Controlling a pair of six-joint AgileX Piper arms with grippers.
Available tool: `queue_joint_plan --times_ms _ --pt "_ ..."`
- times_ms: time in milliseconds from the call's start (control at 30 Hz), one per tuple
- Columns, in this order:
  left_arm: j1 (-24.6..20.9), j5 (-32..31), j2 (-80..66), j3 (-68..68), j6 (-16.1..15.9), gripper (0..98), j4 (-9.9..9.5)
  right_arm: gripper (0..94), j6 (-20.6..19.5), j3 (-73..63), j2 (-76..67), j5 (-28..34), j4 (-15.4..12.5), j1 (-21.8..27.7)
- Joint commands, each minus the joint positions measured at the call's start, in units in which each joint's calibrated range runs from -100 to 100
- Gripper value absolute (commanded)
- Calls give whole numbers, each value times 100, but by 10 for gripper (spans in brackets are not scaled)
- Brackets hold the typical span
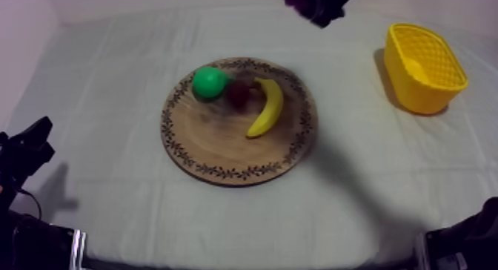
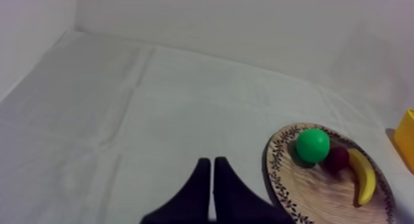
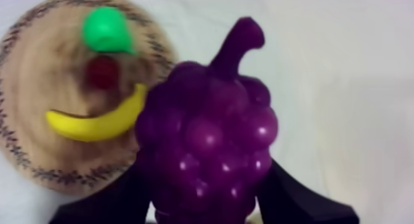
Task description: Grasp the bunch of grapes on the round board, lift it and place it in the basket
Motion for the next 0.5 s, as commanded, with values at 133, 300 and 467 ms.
queue_joint_plan --times_ms 133,300,467 --pt "-1 -3 0 -4 0 1 -4 360 -325 253 -431 -147 62 812" --pt "-1 -3 0 -4 0 1 -4 363 -575 429 -667 -306 78 1387" --pt "-1 -3 0 -4 0 1 -4 367 -829 577 -797 -441 63 1905"
